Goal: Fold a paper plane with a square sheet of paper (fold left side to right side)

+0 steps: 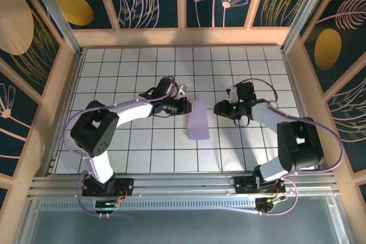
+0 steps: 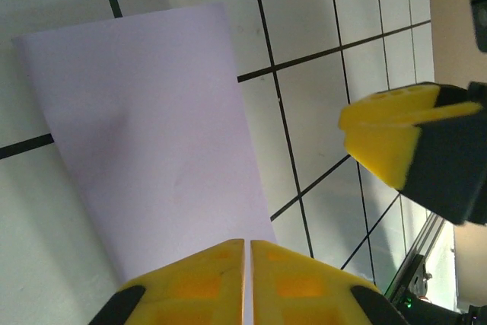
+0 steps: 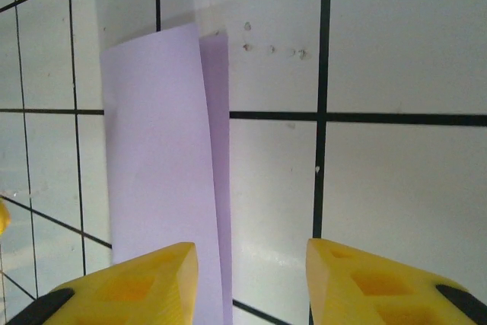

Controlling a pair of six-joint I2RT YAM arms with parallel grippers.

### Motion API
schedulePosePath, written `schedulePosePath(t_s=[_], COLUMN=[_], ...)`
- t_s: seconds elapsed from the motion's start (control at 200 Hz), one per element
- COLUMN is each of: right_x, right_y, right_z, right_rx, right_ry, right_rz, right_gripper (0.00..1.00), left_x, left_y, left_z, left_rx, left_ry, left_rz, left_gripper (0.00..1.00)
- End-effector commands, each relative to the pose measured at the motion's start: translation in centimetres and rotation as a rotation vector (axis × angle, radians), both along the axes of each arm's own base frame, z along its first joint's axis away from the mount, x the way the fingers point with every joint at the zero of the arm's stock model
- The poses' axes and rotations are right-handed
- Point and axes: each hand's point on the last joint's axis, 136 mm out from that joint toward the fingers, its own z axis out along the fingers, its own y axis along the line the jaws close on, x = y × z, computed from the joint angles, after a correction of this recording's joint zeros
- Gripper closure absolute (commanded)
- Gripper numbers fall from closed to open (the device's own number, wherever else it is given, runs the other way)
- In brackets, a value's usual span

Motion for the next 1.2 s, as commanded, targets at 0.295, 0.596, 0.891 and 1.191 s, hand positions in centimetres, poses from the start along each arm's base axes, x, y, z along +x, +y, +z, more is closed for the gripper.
schedulePosePath(t_s=[0.295,0.596,0.891,1.191], right_x=[-2.1,-3.2,-5.8,-7.7], right_y=[-0.3,2.6,7.4,7.2], right_z=[-0.8,0.8,1.0,-3.0], right_rx=[0.016,0.099,0.16,0.076], right_ry=[0.061,0.09,0.161,0.27], right_rz=[-0.007,0.085,0.191,0.185], right_gripper=[0.56,0.69,0.84,0.91], left_x=[-0.3,-0.9,-1.2,-1.2], left_y=[-0.3,0.2,0.4,0.3], left_z=[-4.3,-6.6,-6.9,-6.8], left_rx=[0.047,0.078,0.082,0.079], left_ry=[0.089,0.125,0.13,0.128], left_rz=[-0.02,-0.013,-0.013,-0.016], left_gripper=[0.95,0.96,0.96,0.95])
